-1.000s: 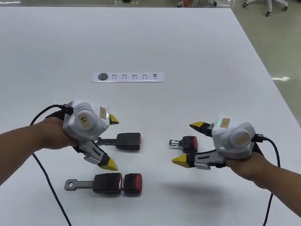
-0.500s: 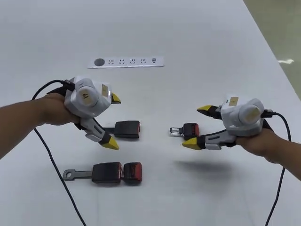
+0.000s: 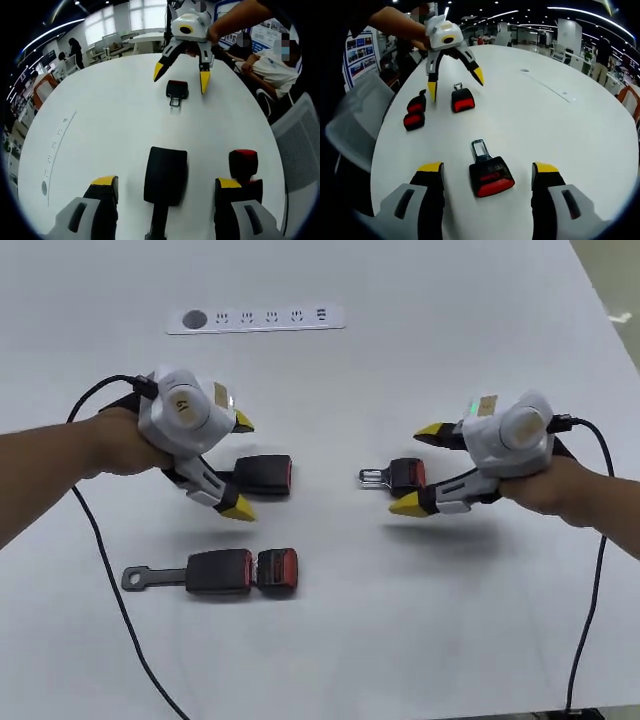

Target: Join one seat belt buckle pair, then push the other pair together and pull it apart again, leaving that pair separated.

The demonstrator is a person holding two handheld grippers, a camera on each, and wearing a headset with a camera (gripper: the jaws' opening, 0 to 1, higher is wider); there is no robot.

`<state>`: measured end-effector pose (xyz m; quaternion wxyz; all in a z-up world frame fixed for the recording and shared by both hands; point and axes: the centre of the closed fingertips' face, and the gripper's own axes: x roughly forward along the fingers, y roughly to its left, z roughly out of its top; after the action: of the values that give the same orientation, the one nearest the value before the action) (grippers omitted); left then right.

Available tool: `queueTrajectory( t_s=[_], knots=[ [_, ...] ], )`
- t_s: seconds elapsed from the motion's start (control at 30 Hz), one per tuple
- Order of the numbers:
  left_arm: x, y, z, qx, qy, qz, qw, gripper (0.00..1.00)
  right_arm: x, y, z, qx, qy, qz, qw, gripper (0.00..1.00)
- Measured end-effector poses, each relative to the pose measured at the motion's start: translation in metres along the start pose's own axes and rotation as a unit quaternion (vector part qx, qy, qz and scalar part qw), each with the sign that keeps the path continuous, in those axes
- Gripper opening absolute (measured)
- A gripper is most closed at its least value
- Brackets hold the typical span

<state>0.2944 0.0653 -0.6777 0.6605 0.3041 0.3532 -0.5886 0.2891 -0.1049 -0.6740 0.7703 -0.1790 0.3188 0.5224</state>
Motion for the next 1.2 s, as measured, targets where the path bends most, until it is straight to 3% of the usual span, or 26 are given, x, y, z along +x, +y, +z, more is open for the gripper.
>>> queueTrajectory(
  t_s=[0.47, 0.53, 0.6, 0.8, 1.1, 1.2],
  knots=[
    [0.013, 0.000, -0.005, -0.019, -0.012, -0.008, 0.9997, 0.73, 0.001, -0.002, -0.018, -0.009, 0.032, 0.020, 0.9992, 0.61],
    [0.014, 0.001, -0.002, -0.021, -0.029, -0.005, 0.9994, 0.72, 0.001, -0.001, -0.020, -0.009, 0.036, 0.026, 0.9990, 0.58],
    [0.014, 0.004, -0.005, -0.025, -0.029, -0.003, 0.9993, 0.71, 0.001, -0.001, -0.022, -0.011, 0.040, 0.027, 0.9988, 0.57],
    [0.013, 0.006, -0.006, -0.016, -0.041, -0.001, 0.9990, 0.66, 0.001, -0.003, -0.018, -0.014, 0.032, 0.030, 0.9990, 0.55],
    [0.008, -0.001, -0.004, -0.003, -0.047, -0.008, 0.9988, 0.42, 0.000, 0.002, -0.017, -0.028, 0.027, 0.034, 0.9986, 0.43],
    [0.008, 0.000, -0.003, 0.000, -0.049, -0.006, 0.9988, 0.39, 0.001, 0.000, -0.016, -0.027, 0.025, 0.034, 0.9988, 0.41]
  ],
)
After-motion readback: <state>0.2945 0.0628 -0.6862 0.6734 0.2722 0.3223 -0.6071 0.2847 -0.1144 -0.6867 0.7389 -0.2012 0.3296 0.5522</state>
